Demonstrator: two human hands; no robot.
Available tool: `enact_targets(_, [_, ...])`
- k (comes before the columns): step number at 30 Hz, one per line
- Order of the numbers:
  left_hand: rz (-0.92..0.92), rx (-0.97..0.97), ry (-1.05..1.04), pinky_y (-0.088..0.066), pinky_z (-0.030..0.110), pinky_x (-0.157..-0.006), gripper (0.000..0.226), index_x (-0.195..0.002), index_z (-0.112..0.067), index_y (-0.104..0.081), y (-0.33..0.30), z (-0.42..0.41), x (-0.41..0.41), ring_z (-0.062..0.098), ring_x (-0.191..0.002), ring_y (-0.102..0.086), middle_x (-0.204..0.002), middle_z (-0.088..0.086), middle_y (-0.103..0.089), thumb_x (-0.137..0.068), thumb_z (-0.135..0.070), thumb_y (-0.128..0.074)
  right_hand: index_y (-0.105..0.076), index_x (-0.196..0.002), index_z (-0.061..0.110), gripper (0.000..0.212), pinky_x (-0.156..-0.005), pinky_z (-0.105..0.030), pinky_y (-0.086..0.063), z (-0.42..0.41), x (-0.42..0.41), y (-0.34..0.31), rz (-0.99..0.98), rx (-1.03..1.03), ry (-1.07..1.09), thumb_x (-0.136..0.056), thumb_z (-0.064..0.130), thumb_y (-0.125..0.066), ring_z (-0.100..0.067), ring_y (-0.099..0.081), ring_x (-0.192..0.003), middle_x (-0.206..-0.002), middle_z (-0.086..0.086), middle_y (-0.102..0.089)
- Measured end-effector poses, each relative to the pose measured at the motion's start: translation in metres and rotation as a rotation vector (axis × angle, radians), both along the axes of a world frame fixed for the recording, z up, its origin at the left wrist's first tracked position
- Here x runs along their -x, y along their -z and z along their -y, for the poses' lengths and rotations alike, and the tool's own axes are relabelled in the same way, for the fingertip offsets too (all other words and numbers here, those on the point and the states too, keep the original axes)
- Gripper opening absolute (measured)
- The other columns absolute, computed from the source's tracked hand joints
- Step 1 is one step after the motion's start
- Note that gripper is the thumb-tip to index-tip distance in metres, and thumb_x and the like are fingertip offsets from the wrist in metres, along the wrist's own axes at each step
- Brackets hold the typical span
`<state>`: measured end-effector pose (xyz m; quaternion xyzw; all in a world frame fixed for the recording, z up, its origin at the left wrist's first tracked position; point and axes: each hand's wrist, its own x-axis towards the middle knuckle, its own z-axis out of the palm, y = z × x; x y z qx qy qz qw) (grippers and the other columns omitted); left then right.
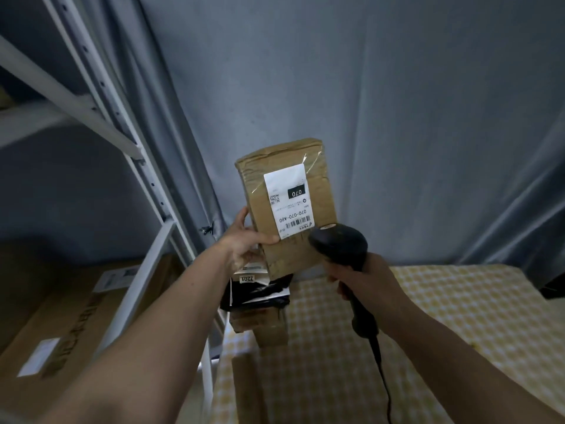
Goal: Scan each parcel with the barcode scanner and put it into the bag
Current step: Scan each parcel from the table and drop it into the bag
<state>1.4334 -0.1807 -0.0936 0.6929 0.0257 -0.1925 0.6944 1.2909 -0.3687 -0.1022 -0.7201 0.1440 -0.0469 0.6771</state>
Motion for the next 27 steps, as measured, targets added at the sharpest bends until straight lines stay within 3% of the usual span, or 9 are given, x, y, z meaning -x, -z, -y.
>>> enact_targets(3, [0.016,0.021,-0.020,-0.050,0.059,-0.088,0.107,-0.152,-0.030,-0.021,-0.004,-0.007,0.001,0.031,-0.102,-0.064,-0.116,0.013,-0.068,-0.071,0.017,-0.072,-0.058,-0.096,-0.018,0.028,-0.050,-0.024,-0.042,-0.006,0.003,-0.003,0.003,0.010,-0.019,-0.085,0.007,-0.067,-0.018,-0.050,-0.053,-0.073,-0.019,-0.059])
enact_targets(11, [0.015,0.082,-0.023,-0.053,0.057,-0.078,0.103,-0.149,-0.030,-0.027,0.000,-0.022,0.002,0.029,-0.097,-0.064,-0.107,0.010,-0.068,-0.070,0.020,-0.069,-0.065,-0.090,-0.009,0.021,-0.053,-0.025,-0.046,-0.016,0.006,-0.005,0.023,0.056,0.010,-0.086,0.012,-0.066,-0.017,-0.053,-0.054,-0.081,-0.025,-0.065])
enact_targets(16, [0.008,0.051,-0.008,-0.044,0.068,-0.091,0.107,-0.150,-0.032,-0.025,0.003,-0.031,0.002,0.034,-0.109,-0.059,-0.113,0.010,-0.067,-0.068,0.017,-0.072,-0.063,-0.095,-0.011,0.023,-0.053,-0.023,-0.044,-0.024,0.013,-0.003,0.015,0.064,0.008,-0.086,0.010,-0.065,-0.017,-0.052,-0.057,-0.080,-0.023,-0.062])
enact_targets(24, [0.004,0.055,0.036,-0.045,0.067,-0.092,0.107,-0.151,-0.031,-0.025,0.003,-0.039,0.007,0.028,-0.102,-0.059,-0.111,0.007,-0.066,-0.068,0.018,-0.072,-0.063,-0.092,-0.009,0.020,-0.058,-0.029,-0.044,-0.039,0.020,-0.002,0.039,0.077,0.028,-0.085,0.010,-0.066,-0.022,-0.051,-0.062,-0.077,-0.022,-0.061])
enact_targets(27, [0.005,0.065,0.043,-0.048,0.063,-0.088,0.105,-0.152,-0.030,-0.024,0.003,-0.040,0.009,0.025,-0.095,-0.061,-0.105,0.006,-0.066,-0.070,0.019,-0.070,-0.062,-0.094,-0.011,0.023,-0.059,-0.032,-0.044,-0.044,0.024,-0.001,0.049,0.074,0.044,-0.084,0.010,-0.066,-0.024,-0.051,-0.062,-0.078,-0.032,-0.059])
